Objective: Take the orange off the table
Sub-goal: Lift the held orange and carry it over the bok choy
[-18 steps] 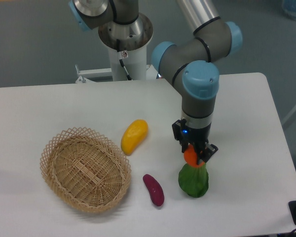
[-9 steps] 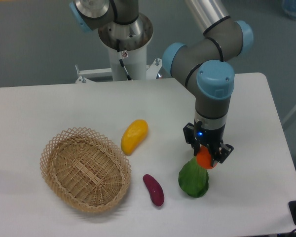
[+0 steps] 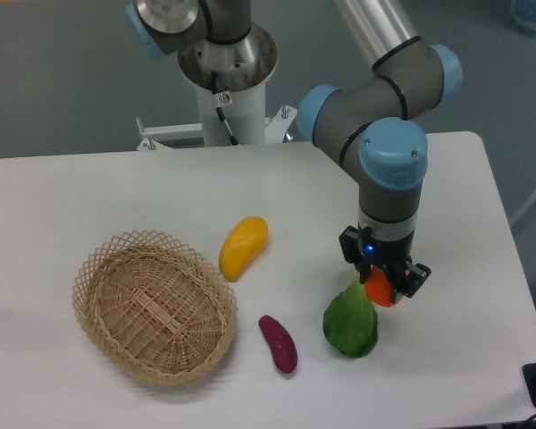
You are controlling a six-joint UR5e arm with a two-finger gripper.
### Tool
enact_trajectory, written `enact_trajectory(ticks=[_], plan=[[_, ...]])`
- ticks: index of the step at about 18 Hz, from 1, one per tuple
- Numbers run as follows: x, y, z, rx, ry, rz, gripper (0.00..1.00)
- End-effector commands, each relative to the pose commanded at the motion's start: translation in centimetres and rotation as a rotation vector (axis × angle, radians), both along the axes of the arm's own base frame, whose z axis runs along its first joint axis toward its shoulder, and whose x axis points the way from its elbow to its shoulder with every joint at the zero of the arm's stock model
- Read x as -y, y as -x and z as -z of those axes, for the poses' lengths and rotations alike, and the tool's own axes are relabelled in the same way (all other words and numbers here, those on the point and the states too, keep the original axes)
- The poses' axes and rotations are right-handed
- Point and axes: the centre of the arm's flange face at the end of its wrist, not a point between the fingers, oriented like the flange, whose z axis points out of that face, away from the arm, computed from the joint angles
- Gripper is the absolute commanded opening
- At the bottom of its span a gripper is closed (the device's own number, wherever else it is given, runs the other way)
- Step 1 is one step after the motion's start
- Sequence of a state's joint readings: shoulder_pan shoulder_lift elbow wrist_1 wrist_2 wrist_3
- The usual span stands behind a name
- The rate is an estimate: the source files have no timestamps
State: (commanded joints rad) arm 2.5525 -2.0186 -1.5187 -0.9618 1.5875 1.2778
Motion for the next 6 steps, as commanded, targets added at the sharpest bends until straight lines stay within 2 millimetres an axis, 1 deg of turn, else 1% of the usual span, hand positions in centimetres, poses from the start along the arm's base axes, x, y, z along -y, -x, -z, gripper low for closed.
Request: enact_trajectory(ticks=[2, 6], plan=[[-0.04, 0.1, -0.12, -0.009, 0.009, 0.0, 0.51], [0.1, 0.08, 0.28, -0.003, 0.014, 0.003, 0.51]])
